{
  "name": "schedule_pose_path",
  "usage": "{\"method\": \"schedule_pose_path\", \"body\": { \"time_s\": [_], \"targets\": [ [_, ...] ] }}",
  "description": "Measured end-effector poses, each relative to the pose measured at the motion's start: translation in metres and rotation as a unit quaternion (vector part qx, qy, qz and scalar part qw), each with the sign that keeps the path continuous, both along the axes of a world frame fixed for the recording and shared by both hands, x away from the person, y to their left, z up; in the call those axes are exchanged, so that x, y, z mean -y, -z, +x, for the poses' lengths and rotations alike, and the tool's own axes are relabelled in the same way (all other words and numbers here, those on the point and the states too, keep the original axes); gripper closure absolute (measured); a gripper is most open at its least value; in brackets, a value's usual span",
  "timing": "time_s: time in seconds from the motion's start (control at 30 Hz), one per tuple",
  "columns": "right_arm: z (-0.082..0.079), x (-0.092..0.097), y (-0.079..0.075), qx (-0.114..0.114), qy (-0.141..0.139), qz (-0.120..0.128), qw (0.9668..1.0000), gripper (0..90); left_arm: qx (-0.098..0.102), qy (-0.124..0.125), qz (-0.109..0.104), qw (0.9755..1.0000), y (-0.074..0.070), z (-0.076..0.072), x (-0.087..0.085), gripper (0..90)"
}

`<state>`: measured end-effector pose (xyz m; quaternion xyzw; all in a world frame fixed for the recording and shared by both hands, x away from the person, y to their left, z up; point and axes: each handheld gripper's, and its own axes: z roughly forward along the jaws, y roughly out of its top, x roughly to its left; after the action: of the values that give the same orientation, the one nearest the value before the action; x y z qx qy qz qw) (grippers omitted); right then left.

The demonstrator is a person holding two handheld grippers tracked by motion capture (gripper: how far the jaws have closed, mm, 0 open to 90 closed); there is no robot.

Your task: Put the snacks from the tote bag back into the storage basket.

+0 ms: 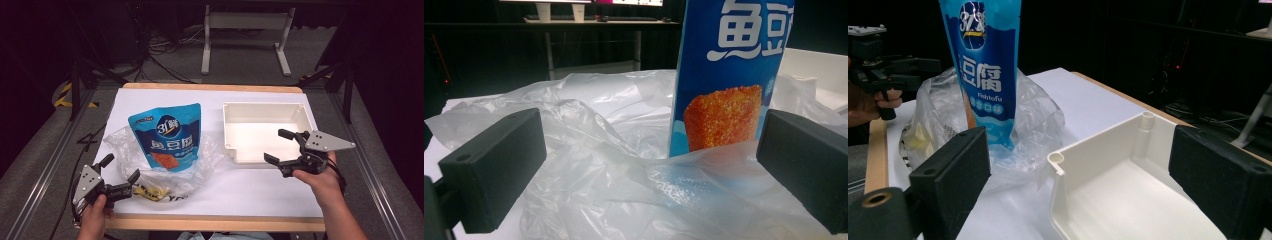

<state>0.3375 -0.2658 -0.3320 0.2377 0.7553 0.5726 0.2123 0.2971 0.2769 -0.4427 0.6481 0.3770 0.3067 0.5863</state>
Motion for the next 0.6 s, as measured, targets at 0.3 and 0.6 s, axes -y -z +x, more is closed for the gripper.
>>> {"method": "schedule_pose_path", "body": {
  "time_s": [0.3,0.6],
  "targets": [
    [0.010,-0.024,-0.006,0.003,-0.026,-0.001,0.9997,10.2,0.001,0.000,-0.002,1.0000,0.000,0.000,0.000,0.2],
    [0.022,-0.051,-0.009,0.010,-0.050,-0.002,0.9987,9.1,-0.002,0.003,0.000,1.0000,0.000,0.000,0.000,0.2]
  ]
}}
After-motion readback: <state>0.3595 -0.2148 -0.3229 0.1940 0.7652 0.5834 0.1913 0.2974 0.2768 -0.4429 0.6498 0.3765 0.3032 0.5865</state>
